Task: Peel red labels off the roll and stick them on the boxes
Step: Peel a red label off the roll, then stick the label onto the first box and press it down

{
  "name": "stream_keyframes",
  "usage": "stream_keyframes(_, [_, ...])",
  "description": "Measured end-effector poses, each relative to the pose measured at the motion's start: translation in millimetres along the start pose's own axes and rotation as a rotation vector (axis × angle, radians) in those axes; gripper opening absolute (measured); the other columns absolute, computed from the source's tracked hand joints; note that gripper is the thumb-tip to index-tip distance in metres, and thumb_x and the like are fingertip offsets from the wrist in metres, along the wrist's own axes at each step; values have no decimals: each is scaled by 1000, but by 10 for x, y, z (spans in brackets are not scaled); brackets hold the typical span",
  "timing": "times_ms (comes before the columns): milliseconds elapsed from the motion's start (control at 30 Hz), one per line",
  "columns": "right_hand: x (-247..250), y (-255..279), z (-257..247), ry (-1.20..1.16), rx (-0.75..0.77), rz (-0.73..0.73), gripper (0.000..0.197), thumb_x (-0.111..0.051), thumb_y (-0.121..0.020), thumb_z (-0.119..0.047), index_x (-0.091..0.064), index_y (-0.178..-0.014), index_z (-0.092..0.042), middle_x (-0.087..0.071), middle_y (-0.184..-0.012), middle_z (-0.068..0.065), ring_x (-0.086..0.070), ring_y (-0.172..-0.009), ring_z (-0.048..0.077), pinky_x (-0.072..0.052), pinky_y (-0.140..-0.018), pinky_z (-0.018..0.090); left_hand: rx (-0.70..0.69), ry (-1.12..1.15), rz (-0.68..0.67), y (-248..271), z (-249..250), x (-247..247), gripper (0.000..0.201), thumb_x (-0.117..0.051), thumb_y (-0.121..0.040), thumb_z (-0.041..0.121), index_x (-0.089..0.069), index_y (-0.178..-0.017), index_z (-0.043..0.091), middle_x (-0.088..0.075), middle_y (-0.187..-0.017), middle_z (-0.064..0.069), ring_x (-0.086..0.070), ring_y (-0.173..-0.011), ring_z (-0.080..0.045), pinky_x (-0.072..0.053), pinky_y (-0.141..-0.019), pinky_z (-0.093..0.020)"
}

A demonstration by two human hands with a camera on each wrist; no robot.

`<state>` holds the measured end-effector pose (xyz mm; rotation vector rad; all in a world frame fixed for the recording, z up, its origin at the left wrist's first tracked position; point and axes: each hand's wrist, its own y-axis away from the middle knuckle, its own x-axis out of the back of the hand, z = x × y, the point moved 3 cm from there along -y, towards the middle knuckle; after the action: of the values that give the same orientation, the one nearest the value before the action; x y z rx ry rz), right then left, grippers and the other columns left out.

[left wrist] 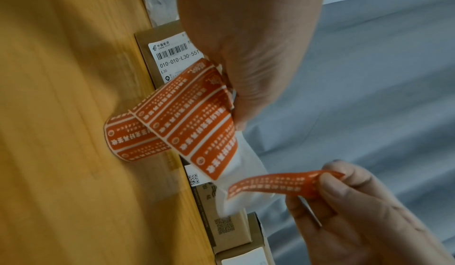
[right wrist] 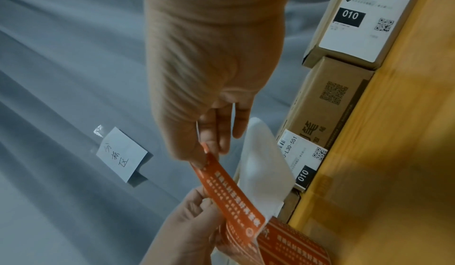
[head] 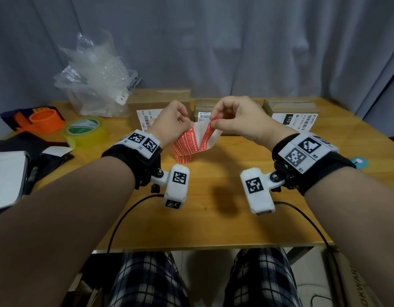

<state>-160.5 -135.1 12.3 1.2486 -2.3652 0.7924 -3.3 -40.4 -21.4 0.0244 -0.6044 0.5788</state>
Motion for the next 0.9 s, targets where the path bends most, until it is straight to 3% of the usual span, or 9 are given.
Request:
stream_keyframes(133, [34,21,-33,-191,32,74,18,-67,-78,3,-63,-79,-15,-60,-72,-1,-60,-75,13,-52,-76,22,-2,-14,4,51,7,53,20,-63,-62,44,-47,-72,50,-73,-74,4,-69,-84,-26,-45,-90,-61])
stream_keyframes(267, [110,19,-84,-294,41,138,23,-65,-78,3,-64,-82,-20,-62,-74,-2,-62,-76,15,-54,-76,26,-3,23,-125,195,131,-22,17,-68,-82,20,-52,-87,22,-70,-72,0,-65,-78,-21,-49,-77,-39])
stream_keyframes(367, [114,5,-105,-304,36,144,26,-64,-79,4,-64,-85,-21,-62,-80,-1,-60,-78,14,-53,-73,25,-29,63,-178,225,169,-59,20,-63,-87,18,-56,-103,10,-69,-79,-2,-64,-80,-20,-49,-76,-38])
stream_keyframes(500, [75,-68,-126,-308,18,159,28,-60,-82,7,-61,-88,-21,-61,-86,0,-59,-76,12,-53,-69,22,-104,32,-60,140,188,94,20,-62,-88,19,-59,-105,11,-64,-90,2,-61,-85,-11,-48,-71,-24])
stream_keyframes(667, [57,-366,-123,-371,2,197,29,-59,-84,6,-62,-91,-22,-62,-89,2,-61,-78,11,-50,-64,17,-137,10,78,-97,111,488,16,-62,-87,15,-61,-102,10,-65,-100,-10,-59,-93,-18,-49,-83,-25])
stream_keyframes(767, [55,-649,-122,-368,-9,200,27,-59,-85,5,-62,-92,-22,-63,-88,3,-62,-78,9,-49,-64,16,-132,-23,120,-277,10,712,14,-60,-88,15,-62,-102,12,-64,-95,-2,-58,-92,-14,-45,-77,-14])
stream_keyframes(833, [41,-868,-133,-386,-11,192,26,-57,-86,6,-61,-91,-19,-61,-84,4,-62,-73,7,-49,-63,15,-117,-51,148,-403,-54,842,13,-58,-89,16,-62,-101,13,-62,-92,3,-58,-91,-13,-45,-76,-14])
stream_keyframes(900, [10,-1099,-142,-439,-23,174,26,-54,-87,9,-59,-90,-16,-59,-81,4,-62,-62,1,-52,-63,16,-97,-67,171,-539,-129,945,16,-56,-91,16,-63,-104,11,-64,-96,0,-59,-92,-15,-47,-77,-18])
